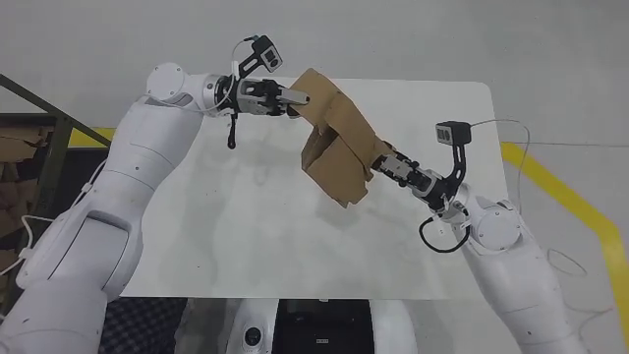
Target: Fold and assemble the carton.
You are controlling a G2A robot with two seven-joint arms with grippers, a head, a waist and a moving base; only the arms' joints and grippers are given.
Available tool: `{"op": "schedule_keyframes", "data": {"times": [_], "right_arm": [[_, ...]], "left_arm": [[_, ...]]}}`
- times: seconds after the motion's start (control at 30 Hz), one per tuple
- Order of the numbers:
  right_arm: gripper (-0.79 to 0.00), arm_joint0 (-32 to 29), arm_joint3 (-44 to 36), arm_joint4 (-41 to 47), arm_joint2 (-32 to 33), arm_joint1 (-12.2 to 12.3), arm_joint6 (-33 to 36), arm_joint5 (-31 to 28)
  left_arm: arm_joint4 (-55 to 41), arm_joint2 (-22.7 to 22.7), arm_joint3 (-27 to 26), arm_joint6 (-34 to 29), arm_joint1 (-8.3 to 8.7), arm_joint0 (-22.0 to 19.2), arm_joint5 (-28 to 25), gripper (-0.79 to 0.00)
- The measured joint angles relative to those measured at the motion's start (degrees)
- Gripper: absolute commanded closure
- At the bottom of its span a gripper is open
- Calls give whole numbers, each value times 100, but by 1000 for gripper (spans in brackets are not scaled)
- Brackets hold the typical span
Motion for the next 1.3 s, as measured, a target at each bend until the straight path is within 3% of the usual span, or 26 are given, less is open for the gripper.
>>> {"op": "schedule_keyframes", "data": {"times": [0.03,0.13,0.23,0.37,0.57,0.7,0.87,0.97,1.0,1.03,1.07,1.1,1.13,1.3], "right_arm": [[-742,-3,3,-6,11,2,-7,1],[-376,-10,8,-24,41,6,-48,19],[-265,-16,3,-12,54,8,-79,35],[-219,-17,-3,-9,63,11,-78,31],[-240,-20,-10,-13,65,13,-99,58],[-160,-14,-4,4,39,10,-92,54],[-3,-8,18,32,41,10,-101,41],[0,-12,32,42,64,15,-93,37],[0,-14,35,48,72,17,-83,35],[0,-15,38,53,79,19,-79,34],[0,-18,40,60,86,20,-77,34],[0,-21,43,70,92,21,-74,32],[0,-22,44,75,96,23,-70,30],[0,-19,47,84,105,26,-56,14]], "left_arm": [[-11,2,3,0,4,6,5,0],[-53,5,17,0,17,27,18,0],[-93,8,31,0,30,37,32,0],[-138,15,40,0,46,42,47,0],[-215,18,50,0,67,40,60,0],[-247,25,41,0,84,36,62,0],[-285,36,53,0,102,47,57,0],[-313,41,78,0,110,56,46,0],[-322,42,87,0,113,58,38,-31],[-324,44,92,0,116,59,33,-169],[-323,47,94,0,119,59,29,-382],[-322,51,95,0,123,59,27,-754],[-322,54,94,0,126,60,25,-785],[-344,69,94,0,143,59,33,-785]]}}
